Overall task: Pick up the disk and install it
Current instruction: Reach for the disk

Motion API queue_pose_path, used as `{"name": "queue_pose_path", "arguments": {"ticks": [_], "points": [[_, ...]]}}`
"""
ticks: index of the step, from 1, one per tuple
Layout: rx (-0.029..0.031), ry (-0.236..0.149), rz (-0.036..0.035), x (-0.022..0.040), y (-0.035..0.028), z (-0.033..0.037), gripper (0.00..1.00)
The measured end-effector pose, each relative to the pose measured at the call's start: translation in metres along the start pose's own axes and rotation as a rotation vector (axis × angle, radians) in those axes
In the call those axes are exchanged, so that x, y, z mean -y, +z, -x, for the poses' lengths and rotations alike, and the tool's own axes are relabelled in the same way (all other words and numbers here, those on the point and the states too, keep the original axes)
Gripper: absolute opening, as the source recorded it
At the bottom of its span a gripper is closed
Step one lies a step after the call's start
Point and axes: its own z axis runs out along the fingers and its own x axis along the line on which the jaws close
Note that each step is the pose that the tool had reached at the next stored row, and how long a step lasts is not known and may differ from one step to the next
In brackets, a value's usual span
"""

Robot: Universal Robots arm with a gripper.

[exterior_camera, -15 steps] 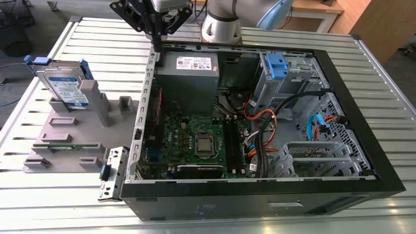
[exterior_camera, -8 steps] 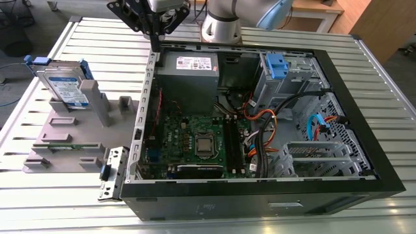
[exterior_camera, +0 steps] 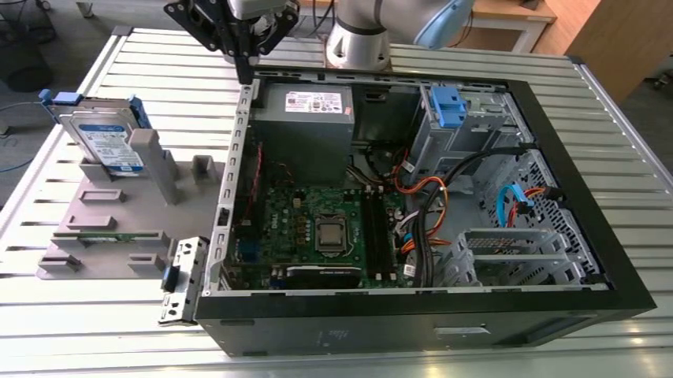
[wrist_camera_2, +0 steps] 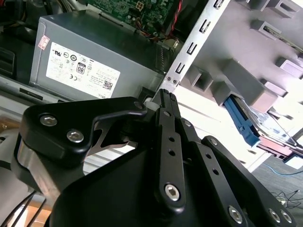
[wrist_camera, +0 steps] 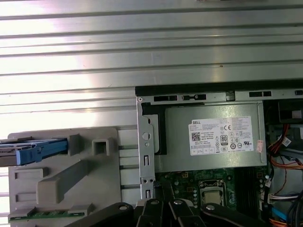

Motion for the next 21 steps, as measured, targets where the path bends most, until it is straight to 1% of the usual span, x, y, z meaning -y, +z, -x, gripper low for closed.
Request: {"name": "queue_pose_path", "arguments": {"ticks": [12, 21], "points": [[0.0000, 0.000, 0.0000, 0.0011, 0.0001, -0.0145, 0.11], [0.0000, 0.000, 0.0000, 0.0017, 0.0000, -0.0227, 0.11]]}}
